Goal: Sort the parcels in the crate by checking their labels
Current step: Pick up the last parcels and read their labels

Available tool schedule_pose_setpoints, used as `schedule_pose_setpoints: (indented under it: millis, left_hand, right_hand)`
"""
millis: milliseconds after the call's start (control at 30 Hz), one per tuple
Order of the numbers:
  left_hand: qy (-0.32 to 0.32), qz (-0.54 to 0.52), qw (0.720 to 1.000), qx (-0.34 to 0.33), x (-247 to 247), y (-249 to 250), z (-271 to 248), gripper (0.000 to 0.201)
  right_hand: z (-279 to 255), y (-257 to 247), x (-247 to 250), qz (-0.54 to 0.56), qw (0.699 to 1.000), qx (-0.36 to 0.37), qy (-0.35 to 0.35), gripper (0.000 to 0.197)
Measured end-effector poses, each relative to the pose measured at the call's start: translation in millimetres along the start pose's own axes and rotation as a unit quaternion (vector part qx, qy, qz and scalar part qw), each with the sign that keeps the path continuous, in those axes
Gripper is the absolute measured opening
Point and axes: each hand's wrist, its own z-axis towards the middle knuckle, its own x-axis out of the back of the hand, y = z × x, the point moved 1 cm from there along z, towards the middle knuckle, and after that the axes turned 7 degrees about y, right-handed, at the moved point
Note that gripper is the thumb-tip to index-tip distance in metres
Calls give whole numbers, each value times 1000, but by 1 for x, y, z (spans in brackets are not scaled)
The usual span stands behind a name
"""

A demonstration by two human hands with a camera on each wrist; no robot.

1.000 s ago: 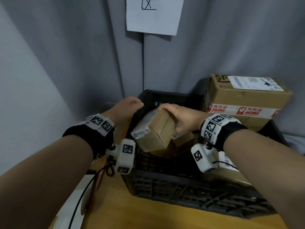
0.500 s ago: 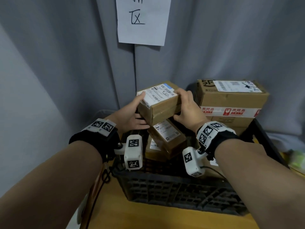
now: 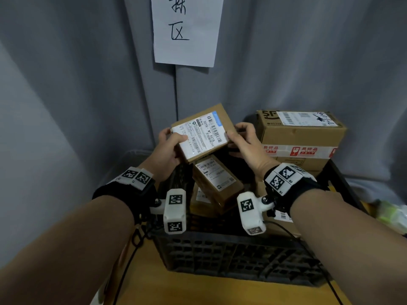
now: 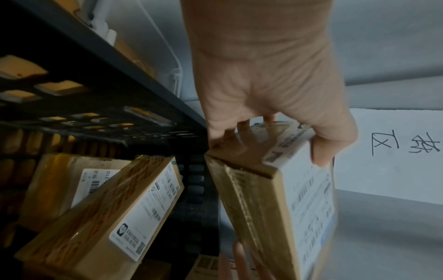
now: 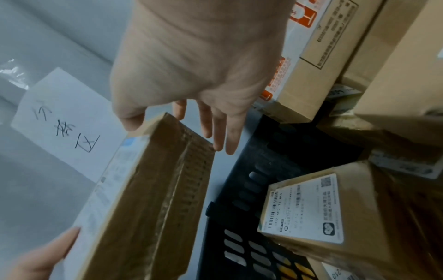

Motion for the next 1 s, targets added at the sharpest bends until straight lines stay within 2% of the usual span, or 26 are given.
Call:
schedule_pose_setpoints:
  millis: [100,267,400,500,600,733,800,900,1000]
  left_hand:
    - [-23,-13,1000,5,-3,-3,-6,39]
    - [-43,3,998,40,-4,-12,-9,45]
    - [-51,132,989,46,-2,-16,-5,42]
    - [-87,234,968,34,-7,-17,-1,47]
    - [-109,284,950,65,-13,-21,0,35]
    - [-86,311,943,75,-21,-30,5,42]
    - [-67,322,941,80,-25,-37,10,47]
    - [-20,308,948,82,-30,-47,20,51]
    - [17,309,948,79,-37,-58,33,57]
  right_hand:
    - [-3,-1,1,23,999,-22,-11,40]
    - [-8,-3,2,59,997,-40,-22,28]
    - [-9,-7,9,70,996,-59,5,20]
    - [-9,-5,12,29,997,-67,-1,26]
    - [-7,6,13,1,996,-87,2,39]
    - [-4,20,13,-30,994,-108,22,51]
    - [-3,24,16,-89,990,-109,14,55]
    - [-1,27,23,-226,969,-97,-31,64]
    - [-1,28,30,-286,952,-78,-76,60]
